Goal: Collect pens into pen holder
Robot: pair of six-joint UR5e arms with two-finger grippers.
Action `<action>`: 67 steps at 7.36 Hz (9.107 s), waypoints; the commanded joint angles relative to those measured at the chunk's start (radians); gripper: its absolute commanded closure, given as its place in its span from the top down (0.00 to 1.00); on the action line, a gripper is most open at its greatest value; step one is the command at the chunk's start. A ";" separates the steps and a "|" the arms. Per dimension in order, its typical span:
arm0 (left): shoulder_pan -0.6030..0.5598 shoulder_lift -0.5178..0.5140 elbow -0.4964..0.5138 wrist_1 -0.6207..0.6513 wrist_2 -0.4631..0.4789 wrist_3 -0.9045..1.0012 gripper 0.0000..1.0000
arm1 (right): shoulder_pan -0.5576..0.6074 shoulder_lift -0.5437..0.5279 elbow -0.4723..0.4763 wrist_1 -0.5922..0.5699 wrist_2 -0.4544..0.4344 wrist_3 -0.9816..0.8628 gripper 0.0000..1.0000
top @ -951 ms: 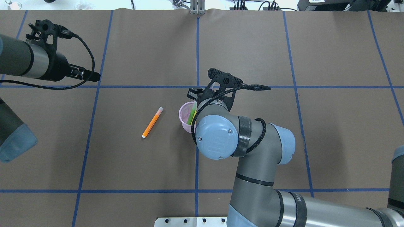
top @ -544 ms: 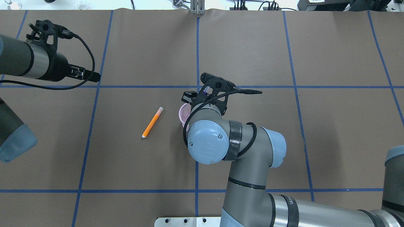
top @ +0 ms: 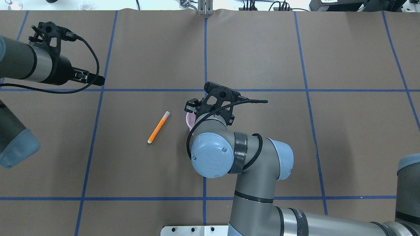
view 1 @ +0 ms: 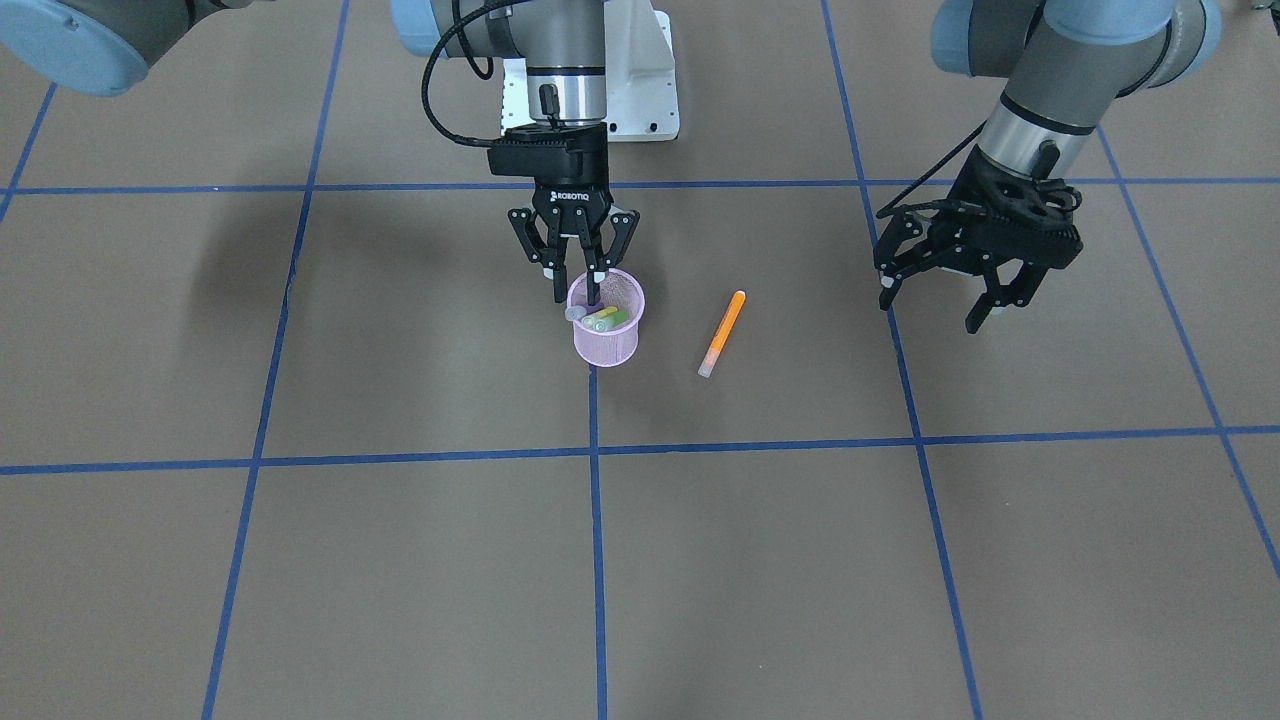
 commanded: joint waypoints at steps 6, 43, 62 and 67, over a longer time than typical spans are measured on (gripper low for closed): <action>0.151 -0.293 0.238 0.242 -0.170 -0.037 0.89 | 0.334 -0.345 0.249 0.003 0.576 -0.357 0.99; 0.525 -0.363 0.023 0.124 0.816 -0.109 0.00 | 0.715 -0.577 0.186 0.028 1.020 -0.802 0.99; 0.562 -0.319 0.035 0.027 0.852 -0.100 0.68 | 0.736 -0.577 0.160 0.028 1.022 -0.830 0.99; 0.184 0.043 -0.017 0.028 0.314 -0.076 0.72 | 0.917 -0.579 0.027 0.026 1.093 -1.104 0.99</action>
